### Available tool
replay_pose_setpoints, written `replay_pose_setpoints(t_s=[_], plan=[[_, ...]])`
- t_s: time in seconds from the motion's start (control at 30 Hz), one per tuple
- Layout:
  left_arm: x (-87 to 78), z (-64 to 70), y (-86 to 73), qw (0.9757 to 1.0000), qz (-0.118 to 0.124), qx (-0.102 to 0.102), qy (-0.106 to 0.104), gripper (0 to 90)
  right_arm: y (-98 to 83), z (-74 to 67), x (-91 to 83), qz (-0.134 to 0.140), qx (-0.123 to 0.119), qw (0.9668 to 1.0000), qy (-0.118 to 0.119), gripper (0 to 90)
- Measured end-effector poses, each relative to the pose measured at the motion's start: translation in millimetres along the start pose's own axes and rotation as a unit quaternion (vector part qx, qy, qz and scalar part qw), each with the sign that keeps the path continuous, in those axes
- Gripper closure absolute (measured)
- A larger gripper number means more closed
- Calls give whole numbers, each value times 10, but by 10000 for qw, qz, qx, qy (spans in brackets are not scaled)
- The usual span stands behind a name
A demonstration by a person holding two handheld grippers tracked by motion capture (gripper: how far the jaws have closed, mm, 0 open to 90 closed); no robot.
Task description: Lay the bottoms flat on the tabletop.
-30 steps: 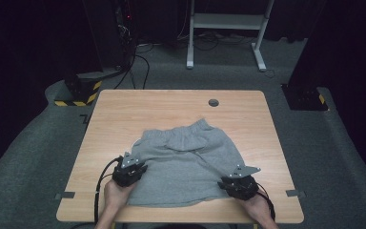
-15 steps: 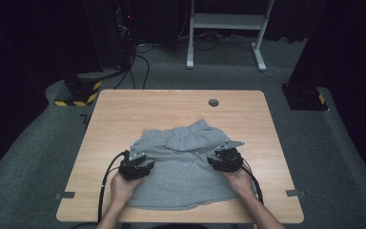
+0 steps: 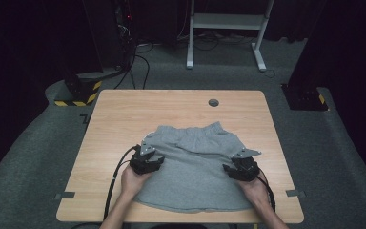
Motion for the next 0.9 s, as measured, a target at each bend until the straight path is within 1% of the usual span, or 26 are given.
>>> replay_pose_setpoints(t_s=[0.1, 0.17, 0.23, 0.3, 0.33, 0.37, 0.4, 0.43, 0.5, 0.53, 0.57, 0.6, 0.63, 0.67, 0.73, 0.8, 0.83, 0.87, 0.9], plan=[[-21, -5, -5, 10000, -54, -3, -1, 464, 269, -70, 51, 282, -63, 9995, 124, 522], [-39, -1, -11, 9999, -117, 24, 36, 460, 463, -98, 143, 387, -58, 9991, 157, 526], [-56, 18, -18, 9999, -166, 27, 41, 457, 621, -110, 260, 423, -29, 9990, 130, 530], [-75, 29, -29, 9997, -205, 90, 52, 453, 720, -115, 388, 372, -20, 9992, 110, 535], [-83, 29, -36, 9998, -188, 109, 48, 454, 746, -114, 451, 308, -10, 9995, 97, 537], [-86, 37, -45, 9998, -178, 64, 30, 456, 756, -112, 512, 220, 6, 9997, 81, 544], [-94, 29, -56, 9999, -148, 67, 43, 456, 760, -106, 556, 174, -8, 9998, 51, 557], [-100, 28, -65, 9999, -138, 34, 12, 457, 751, -94, 619, 92, -24, 10000, 22, 598], [-104, 23, -75, 9999, -99, 0, 20, 457, 713, -78, 687, -46, -22, 10000, 66, 690], [-105, 22, -80, 10000, -83, 7, 26, 458, 689, -64, 719, -133, -72, 9999, 65, 735], [-106, 22, -82, 10000, -75, 23, 52, 458, 686, -44, 721, -118, -115, 9999, 44, 791], [-106, 27, -84, 10000, -72, 28, 52, 458, 692, -22, 723, -131, -101, 9999, 35, 833], [-106, 28, -85, 9999, -68, 45, 63, 459, 695, 12, 725, -130, -117, 9998, -43, 877], [-108, 26, -87, 9999, -65, 69, 70, 460, 695, 60, 727, -124, -125, 9997, -144, 894], [-114, 33, -98, 10000, -30, 55, 36, 460, 712, 161, 737, -157, 46, 9995, -282, 895], [-125, 35, -112, 10000, -7, 72, 30, 460, 752, 296, 754, -174, 140, 9984, -526, 894], [-132, 41, -124, 10000, 20, 56, 9, 461, 753, 343, 760, -139, 220, 9981, -558, 893], [-135, 39, -131, 10000, 58, 75, 26, 461, 744, 373, 758, -95, 370, 9982, -466, 883], [-138, 41, -138, 9999, 92, 67, 36, 461, 739, 377, 754, -68, 426, 9983, -389, 852]])
Point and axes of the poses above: each handheld gripper's, and its own axes: x roughly forward along the jaws, y roughly out of its top, z roughly to its right, the point moved 6 cm from there along x, roughly forward along the jaws, and after that the axes turned 3 degrees about x, right-handed, at the moved point
